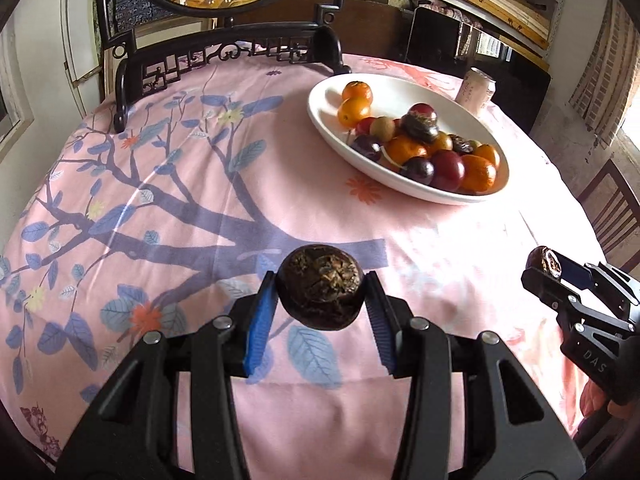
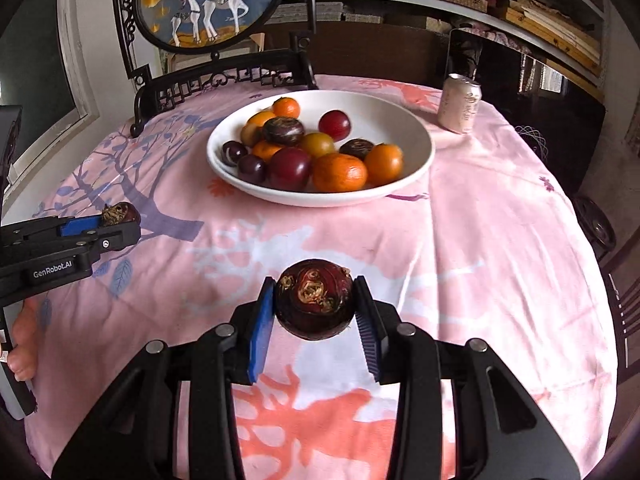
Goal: Organize fruits
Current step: 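Carry both fruits over the plate, lower them and open both tools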
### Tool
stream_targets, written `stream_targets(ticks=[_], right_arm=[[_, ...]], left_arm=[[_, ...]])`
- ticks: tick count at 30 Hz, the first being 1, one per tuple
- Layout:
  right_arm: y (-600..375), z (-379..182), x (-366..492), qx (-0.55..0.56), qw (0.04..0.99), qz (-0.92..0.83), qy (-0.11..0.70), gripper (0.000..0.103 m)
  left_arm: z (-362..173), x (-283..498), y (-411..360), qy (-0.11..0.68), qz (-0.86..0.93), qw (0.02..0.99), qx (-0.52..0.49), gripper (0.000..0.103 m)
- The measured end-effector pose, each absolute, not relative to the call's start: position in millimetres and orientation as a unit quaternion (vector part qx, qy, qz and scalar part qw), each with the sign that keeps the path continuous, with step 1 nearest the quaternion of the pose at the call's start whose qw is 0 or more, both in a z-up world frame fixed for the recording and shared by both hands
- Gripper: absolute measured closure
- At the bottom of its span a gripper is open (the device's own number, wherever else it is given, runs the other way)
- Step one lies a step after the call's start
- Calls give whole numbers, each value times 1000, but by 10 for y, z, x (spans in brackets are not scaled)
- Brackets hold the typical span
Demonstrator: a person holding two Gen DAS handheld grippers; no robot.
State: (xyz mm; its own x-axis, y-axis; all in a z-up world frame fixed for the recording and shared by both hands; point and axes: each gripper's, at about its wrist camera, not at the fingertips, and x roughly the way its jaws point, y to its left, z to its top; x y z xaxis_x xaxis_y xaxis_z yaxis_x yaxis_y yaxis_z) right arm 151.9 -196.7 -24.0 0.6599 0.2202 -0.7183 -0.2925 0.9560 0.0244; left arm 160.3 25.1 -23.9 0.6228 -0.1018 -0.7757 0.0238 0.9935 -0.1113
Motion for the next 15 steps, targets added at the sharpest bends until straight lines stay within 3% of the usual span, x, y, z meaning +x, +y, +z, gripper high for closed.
stream_targets(ticks=[10, 15], right_arm=[[-2137, 284, 1751, -36, 938, 153, 308, 64], [-2015, 254, 2146, -36, 937, 169, 303, 64]], left_arm=[[289, 2063, -332, 406, -71, 911, -12, 58], [329, 2586, -438, 405, -57, 913, -13, 58]])
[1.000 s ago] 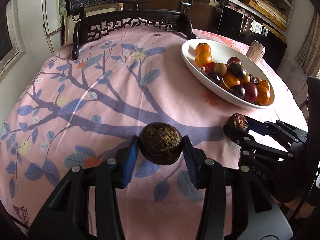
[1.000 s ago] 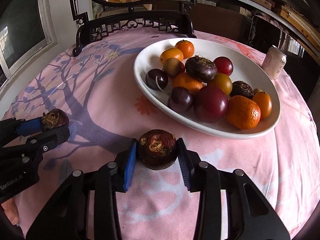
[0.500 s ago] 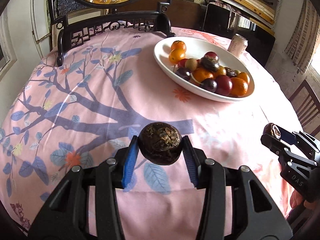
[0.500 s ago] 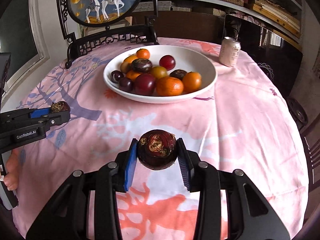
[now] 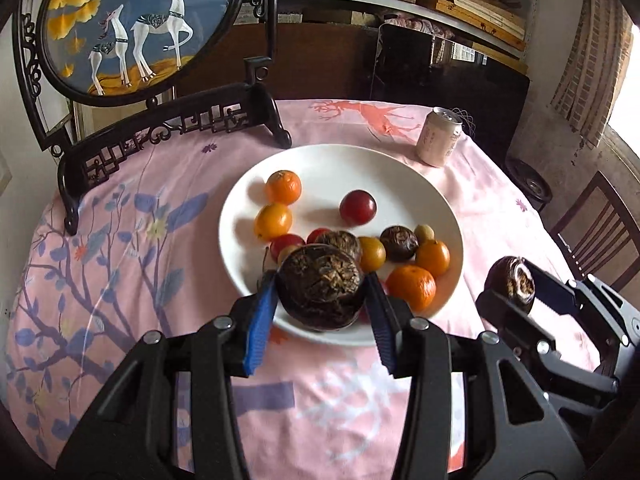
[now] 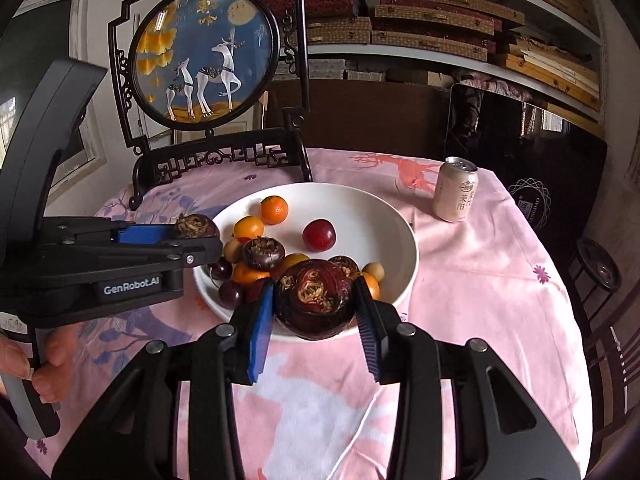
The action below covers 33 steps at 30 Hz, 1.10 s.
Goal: Organize fruits
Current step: 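Carry both fruits over the plate, lower them and open both tools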
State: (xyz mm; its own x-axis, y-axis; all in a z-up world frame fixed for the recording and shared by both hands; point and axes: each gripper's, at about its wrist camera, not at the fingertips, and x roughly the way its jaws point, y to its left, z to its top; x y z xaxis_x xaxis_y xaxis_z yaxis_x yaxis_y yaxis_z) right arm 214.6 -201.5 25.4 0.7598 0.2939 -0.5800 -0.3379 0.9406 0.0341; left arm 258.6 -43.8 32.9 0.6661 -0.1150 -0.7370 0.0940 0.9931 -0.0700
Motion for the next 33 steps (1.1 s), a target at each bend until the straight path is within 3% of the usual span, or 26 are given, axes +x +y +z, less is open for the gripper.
stream_targets(ticks=[10, 12, 13, 14, 24, 29, 33], right_arm=[[-1752, -20, 2784, -60, 929, 174, 320, 61], [-1695, -57, 2821, -67, 927, 178, 322, 51], [-1693, -64, 2820, -64, 928, 178, 321, 51], [-1712, -71, 2809, -60, 929, 177, 321, 50], [-1970, 30, 2461, -23, 929, 169, 328, 50], [-2025, 58, 2151, -22, 929, 162, 332, 47], [-2032, 15, 1883, -19, 924, 154, 349, 47]], left_arm=[[140, 3275, -437, 413, -34, 910, -13, 58], [126, 3325, -415, 407, -27, 913, -23, 50], [135, 3315, -409, 401, -22, 916, -25, 39], [152, 3303, -403, 394, -19, 918, -26, 35], [348, 2875, -439, 378, -29, 925, -27, 32], [411, 2511, -464, 369, -30, 929, -19, 23], [411, 2198, -469, 370, -36, 928, -19, 22]])
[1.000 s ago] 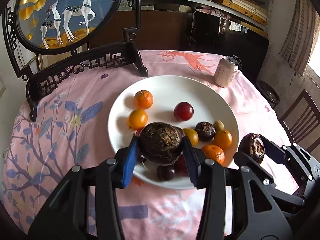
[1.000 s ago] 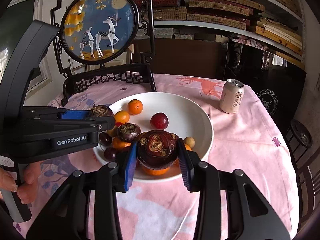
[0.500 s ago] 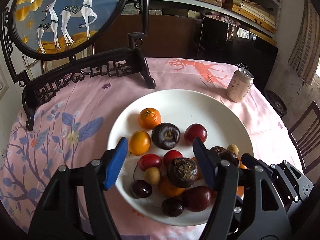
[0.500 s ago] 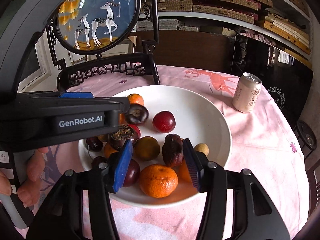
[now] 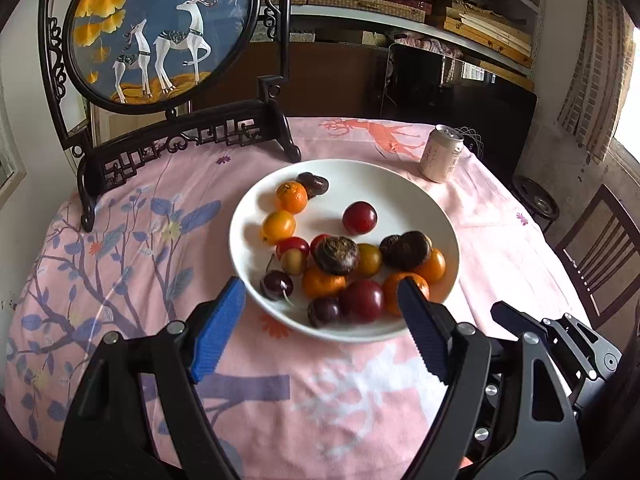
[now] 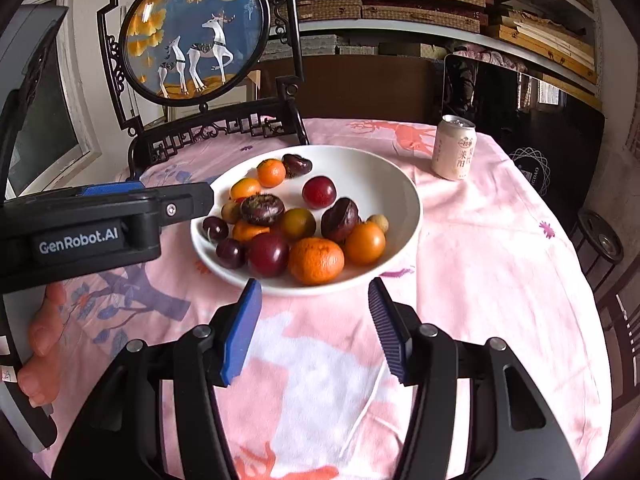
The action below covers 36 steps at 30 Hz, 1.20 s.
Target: Organize fruits
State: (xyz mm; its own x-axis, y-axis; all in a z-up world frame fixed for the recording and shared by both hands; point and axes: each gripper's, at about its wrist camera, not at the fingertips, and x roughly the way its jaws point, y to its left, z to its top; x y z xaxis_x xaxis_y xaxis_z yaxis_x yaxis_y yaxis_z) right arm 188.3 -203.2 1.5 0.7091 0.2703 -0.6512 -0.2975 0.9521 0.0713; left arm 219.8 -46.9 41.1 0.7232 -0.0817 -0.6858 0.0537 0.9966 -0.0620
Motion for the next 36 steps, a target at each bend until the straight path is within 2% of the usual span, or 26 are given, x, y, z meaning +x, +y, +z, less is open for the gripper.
stream_targets(ticks=[7, 16, 36], right_arm=[[-2002, -96, 1393, -31, 916, 158, 367, 47], [-2099, -113, 1003, -10, 917, 157, 367, 47], [-2100, -236, 884, -1, 911, 155, 381, 47]], left_arm=[[331, 1666, -468, 368, -32, 929, -4, 14], [171, 1238, -425, 380, -23, 925, -3, 12], [3, 1026, -368, 401, -26, 916, -14, 7]])
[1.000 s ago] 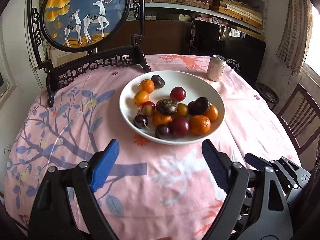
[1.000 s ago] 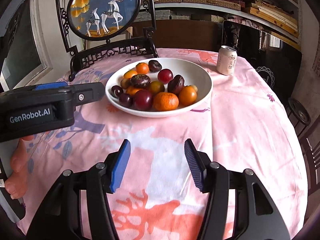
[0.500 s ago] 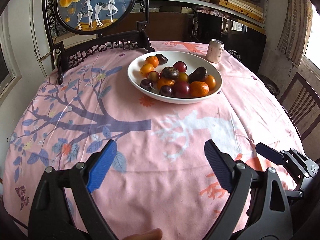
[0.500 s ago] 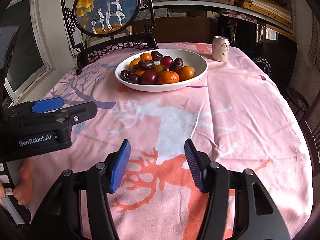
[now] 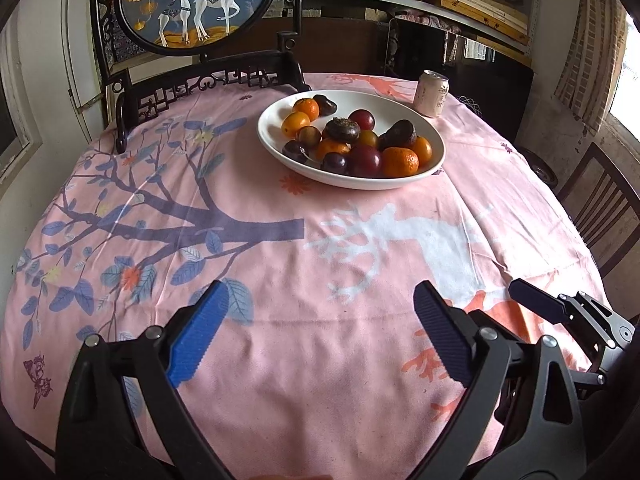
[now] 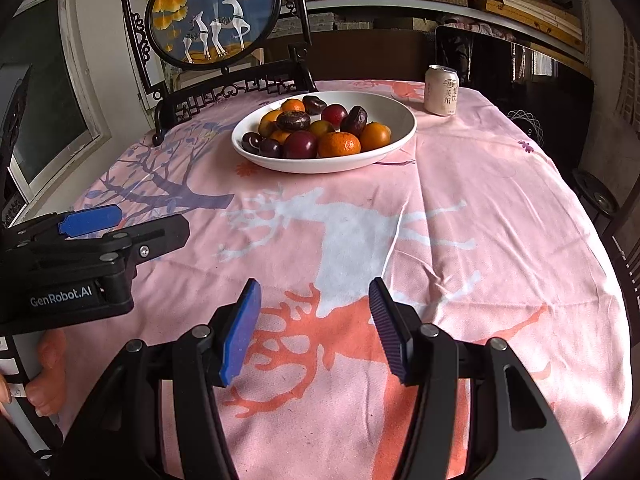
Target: Organize fruits
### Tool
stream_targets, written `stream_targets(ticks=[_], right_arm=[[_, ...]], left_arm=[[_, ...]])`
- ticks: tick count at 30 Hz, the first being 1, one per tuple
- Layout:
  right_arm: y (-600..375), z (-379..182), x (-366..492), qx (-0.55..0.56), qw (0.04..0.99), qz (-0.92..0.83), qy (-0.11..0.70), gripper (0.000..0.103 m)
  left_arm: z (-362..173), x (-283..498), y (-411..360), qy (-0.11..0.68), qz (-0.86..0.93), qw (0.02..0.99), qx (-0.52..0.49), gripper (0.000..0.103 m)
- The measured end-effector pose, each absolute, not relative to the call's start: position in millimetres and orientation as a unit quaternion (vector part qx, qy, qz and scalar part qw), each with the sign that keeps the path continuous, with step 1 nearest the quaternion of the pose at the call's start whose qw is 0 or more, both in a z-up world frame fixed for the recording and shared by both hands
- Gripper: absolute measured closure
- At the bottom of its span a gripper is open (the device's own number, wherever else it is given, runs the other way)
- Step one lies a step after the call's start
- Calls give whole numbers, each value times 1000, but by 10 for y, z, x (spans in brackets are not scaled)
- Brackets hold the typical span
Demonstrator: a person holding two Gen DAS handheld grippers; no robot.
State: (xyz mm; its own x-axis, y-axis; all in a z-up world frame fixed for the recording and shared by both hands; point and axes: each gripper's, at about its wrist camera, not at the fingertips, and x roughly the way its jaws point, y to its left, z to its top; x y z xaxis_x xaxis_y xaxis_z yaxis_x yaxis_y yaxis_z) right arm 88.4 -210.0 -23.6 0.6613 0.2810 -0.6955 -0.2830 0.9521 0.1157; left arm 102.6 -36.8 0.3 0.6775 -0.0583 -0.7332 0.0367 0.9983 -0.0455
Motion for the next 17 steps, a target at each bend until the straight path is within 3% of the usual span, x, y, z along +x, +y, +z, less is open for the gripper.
stream_targets(ticks=[17], right_arm=[[-1994, -436, 1043, -9, 895, 148, 420, 47]], left_arm=[[-314, 1202, -251, 434, -1, 901, 10, 7]])
